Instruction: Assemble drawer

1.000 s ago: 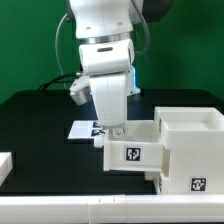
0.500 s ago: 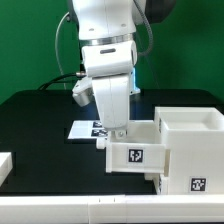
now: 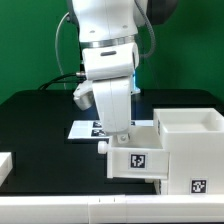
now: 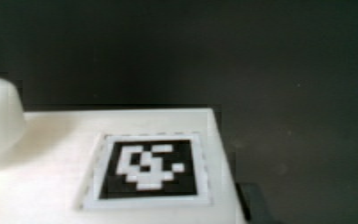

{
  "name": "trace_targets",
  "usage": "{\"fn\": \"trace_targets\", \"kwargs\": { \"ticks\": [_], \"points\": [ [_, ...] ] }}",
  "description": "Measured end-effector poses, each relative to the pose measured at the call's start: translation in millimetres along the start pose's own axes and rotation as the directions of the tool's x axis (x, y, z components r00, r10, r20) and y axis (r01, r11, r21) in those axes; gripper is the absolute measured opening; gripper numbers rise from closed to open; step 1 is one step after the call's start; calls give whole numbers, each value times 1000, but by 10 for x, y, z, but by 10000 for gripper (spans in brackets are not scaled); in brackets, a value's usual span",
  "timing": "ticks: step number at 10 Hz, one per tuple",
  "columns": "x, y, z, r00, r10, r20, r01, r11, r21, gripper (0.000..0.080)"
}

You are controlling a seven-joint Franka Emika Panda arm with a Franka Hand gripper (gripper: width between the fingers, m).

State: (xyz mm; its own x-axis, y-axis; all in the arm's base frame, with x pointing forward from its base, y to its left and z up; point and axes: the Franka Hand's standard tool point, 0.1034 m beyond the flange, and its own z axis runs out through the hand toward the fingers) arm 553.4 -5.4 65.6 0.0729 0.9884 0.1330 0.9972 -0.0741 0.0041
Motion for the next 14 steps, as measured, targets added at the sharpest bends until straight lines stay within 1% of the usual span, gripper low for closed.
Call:
{"fn": "trace_targets", "kwargs": {
  "ticks": [3,4,5,7,9,10,11,12,13,14],
  "points": [
    [123,-37,13,999,-36,7,36,999,2,38],
    [161,-48,20,999,-50,6,50,999,-3,38],
    [185,-47,33,998,-65,2,65,998,-6,38],
    [251,-29,43,998,-65,-1,65,998,-6,38],
    [261,-30,45,998,-64,-2,64,998,-6,38],
    [260,-32,48,998,-64,-2,64,998,-5,143],
    [258,-32,47,998,-64,-1,64,998,-5,281],
    [229,-33,-29,998,-64,10,63,998,14,417],
    [190,18,-200,998,-63,28,63,998,18,417],
    [151,54,-334,997,-62,41,61,998,15,605]
  ]
}}
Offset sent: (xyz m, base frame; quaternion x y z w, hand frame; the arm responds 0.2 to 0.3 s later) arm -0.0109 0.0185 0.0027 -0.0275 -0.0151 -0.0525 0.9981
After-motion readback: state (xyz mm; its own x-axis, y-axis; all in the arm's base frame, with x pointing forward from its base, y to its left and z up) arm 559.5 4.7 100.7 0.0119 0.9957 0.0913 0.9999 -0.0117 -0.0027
